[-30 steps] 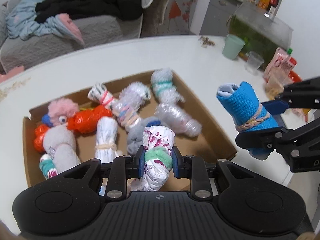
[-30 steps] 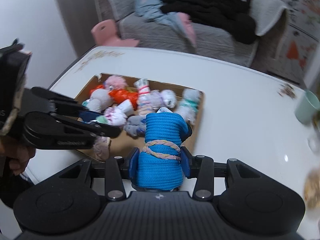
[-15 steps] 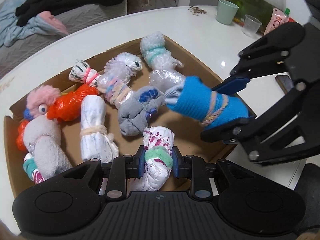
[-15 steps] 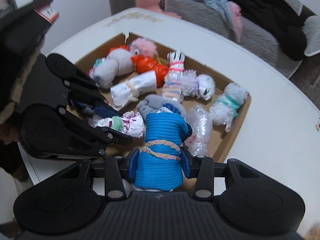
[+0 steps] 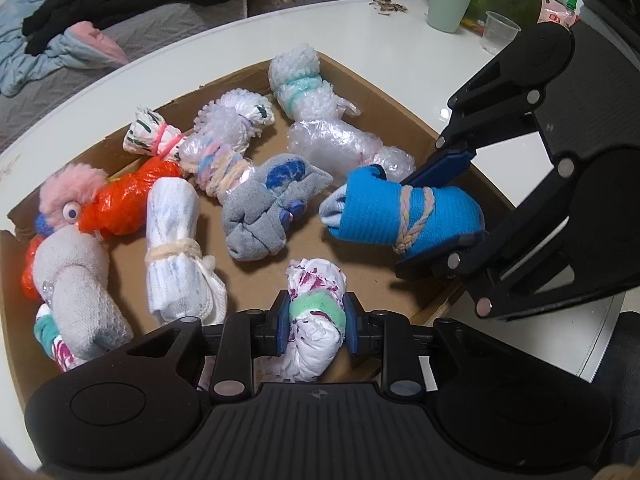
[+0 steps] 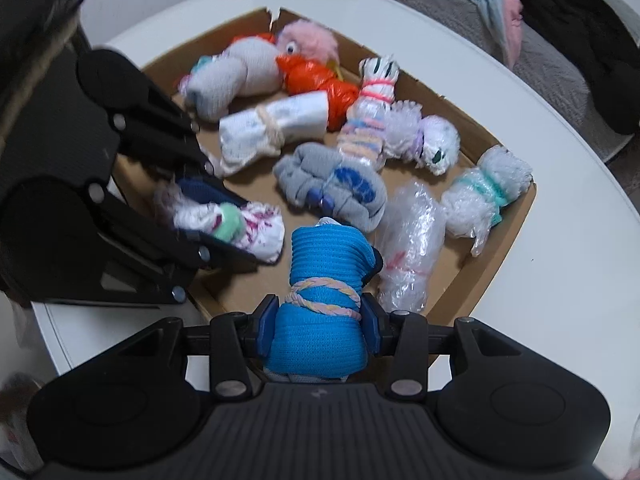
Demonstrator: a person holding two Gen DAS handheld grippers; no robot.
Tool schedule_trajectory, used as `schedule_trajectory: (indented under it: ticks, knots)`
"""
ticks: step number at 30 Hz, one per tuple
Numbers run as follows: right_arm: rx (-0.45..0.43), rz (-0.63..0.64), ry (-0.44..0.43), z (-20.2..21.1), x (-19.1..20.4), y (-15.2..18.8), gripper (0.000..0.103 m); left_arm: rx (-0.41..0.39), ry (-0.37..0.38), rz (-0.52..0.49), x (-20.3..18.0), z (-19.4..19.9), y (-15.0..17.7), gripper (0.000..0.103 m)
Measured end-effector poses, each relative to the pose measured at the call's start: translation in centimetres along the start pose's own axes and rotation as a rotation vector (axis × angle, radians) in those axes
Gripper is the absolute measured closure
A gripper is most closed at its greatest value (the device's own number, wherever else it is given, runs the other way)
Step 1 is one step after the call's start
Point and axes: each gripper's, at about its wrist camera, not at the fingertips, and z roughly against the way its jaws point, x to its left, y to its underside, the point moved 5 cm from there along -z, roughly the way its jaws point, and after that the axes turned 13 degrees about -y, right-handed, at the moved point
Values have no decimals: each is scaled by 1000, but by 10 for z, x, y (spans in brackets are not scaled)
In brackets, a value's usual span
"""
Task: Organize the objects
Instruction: 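Carry both bundles over the tray and lower them inside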
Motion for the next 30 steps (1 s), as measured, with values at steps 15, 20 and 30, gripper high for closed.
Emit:
schedule_trajectory:
  ticks: [15, 20, 30]
  knots:
    - [28, -32, -49, -2, 22, 21, 63, 51, 41, -4, -11, 13, 19, 70]
    - [14, -60, -49, 3, 19, 28, 63, 42, 22, -15, -11, 12, 15, 65]
    - [-8, 20, -101, 3, 20, 17, 63, -36, 89, -111, -17, 13, 13, 69]
